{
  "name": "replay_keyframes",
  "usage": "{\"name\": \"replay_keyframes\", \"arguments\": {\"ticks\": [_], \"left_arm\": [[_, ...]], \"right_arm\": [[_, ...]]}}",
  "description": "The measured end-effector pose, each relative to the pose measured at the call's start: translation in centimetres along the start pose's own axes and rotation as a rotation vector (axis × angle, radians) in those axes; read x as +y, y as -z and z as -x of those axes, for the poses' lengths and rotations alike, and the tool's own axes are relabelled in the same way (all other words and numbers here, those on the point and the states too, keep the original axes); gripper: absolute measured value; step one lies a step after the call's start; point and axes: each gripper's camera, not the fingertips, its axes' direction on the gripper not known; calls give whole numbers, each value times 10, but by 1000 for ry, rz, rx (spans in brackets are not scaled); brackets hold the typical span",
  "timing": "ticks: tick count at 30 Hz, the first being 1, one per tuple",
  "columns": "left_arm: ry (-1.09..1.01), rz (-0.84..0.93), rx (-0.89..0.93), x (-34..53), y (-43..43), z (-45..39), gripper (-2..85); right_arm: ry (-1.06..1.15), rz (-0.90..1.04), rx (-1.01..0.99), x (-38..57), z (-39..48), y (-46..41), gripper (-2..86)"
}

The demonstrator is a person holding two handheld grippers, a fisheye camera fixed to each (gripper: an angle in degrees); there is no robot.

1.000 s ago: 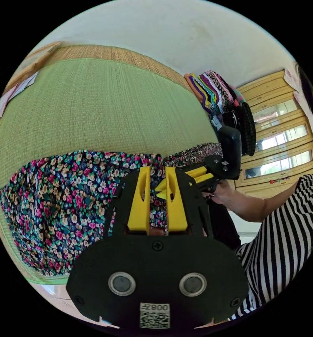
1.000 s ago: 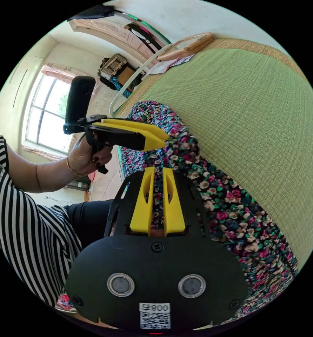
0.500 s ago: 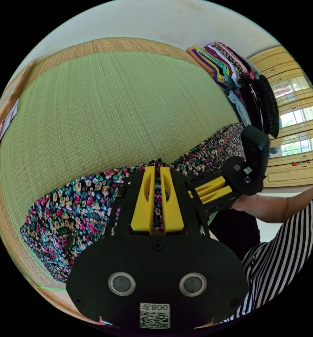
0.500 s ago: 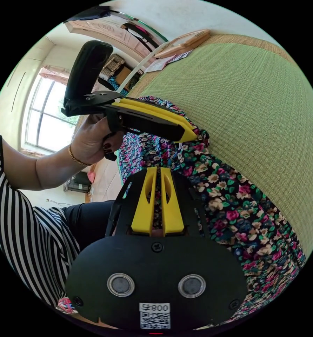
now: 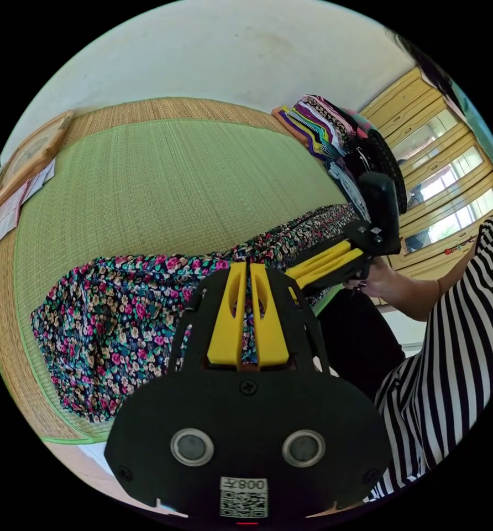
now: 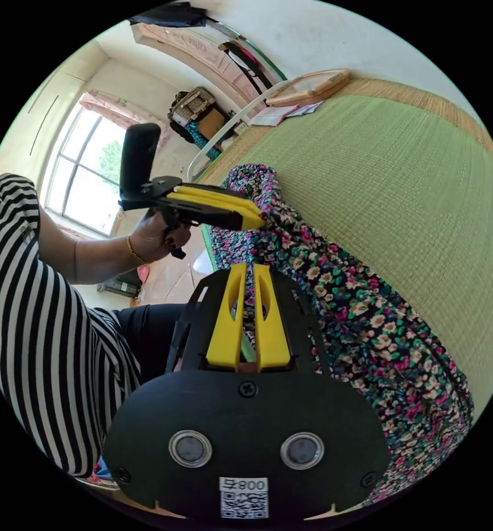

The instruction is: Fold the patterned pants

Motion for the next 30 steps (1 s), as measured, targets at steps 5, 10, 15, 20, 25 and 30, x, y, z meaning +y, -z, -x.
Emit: {"name": "replay_keyframes", "arguments": {"ticks": [5, 10, 15, 20, 25, 30], "left_arm": [[18, -1, 20, 4, 3, 5, 8], [26, -10, 25, 5, 8, 9, 9], [39, -10, 36, 4, 8, 14, 9], [38, -15, 38, 1, 11, 15, 8], [62, -40, 60, -5, 14, 19, 7], [82, -48, 64, -10, 15, 23, 4]], "right_arm": [[-16, -53, 176, -17, -5, 20, 40], [134, 87, 301, -26, 11, -2, 60], [214, 128, 267, -22, 26, -8, 64], [245, 114, 291, -23, 37, -9, 60], [284, 108, 336, -24, 48, -15, 25], [263, 53, 355, -29, 46, -4, 5]]}}
